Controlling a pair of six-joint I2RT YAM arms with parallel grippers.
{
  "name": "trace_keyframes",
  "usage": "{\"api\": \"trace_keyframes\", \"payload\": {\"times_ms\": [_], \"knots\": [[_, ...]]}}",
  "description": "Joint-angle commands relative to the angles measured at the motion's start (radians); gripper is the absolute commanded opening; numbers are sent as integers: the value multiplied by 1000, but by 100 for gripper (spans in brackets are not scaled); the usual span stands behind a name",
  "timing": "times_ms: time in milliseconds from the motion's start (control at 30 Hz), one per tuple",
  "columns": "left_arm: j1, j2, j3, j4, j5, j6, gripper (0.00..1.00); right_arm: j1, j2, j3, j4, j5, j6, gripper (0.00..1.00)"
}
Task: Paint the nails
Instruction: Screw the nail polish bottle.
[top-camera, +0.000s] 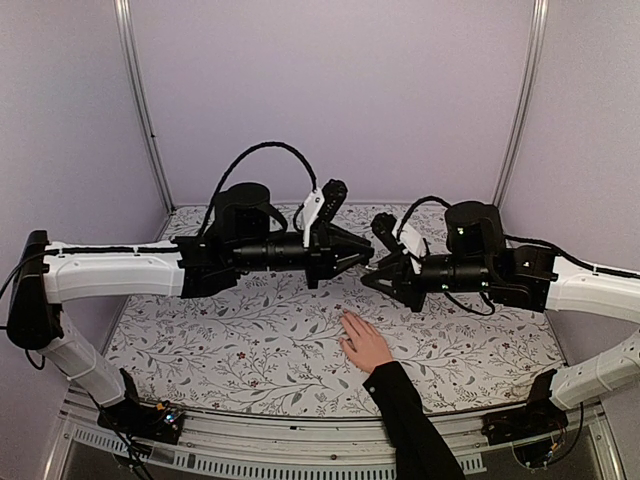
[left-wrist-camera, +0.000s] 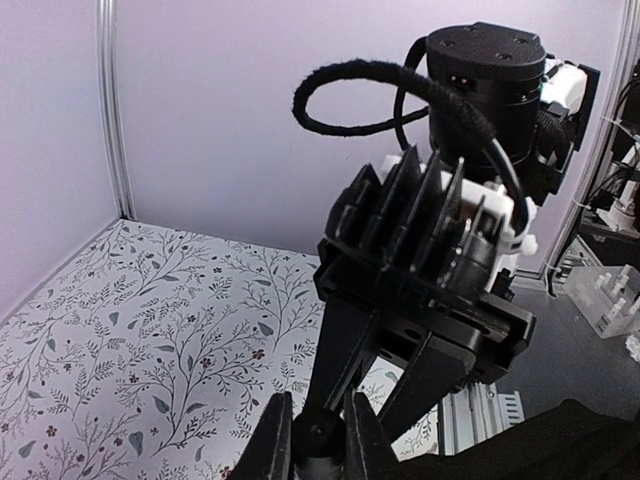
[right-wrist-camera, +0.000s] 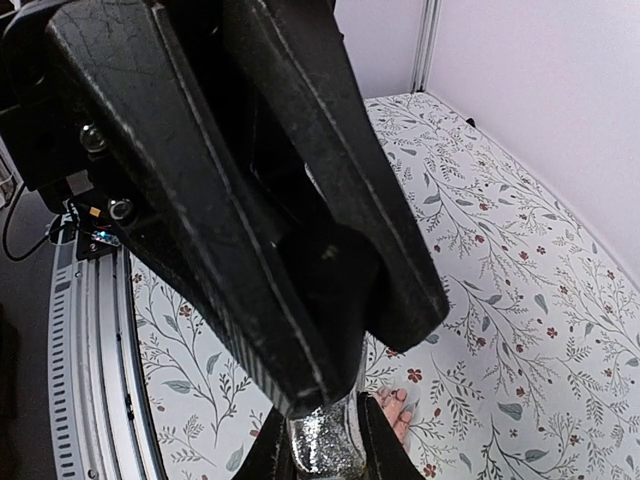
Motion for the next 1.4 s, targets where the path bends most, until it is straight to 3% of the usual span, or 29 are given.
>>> {"api": "trace_keyframes", "payload": {"times_ms": [0,300,633,967,1367], "knots": [[-20,20,-62,9,78,-5,2,7,-39,52,123,-52,-14,0],[-11,26,-110,116,219,2,2,7,-112,6,223,-251,-34,0],[11,46,-88,-16,438,137,3,7,-125,13,211,-387,-65,0],[33,106,-60,-50,635,150,4,7,-104,68,163,-554,-123,0],[32,141,-19,-159,736,247,6,7,-79,126,135,-677,-147,0]]}}
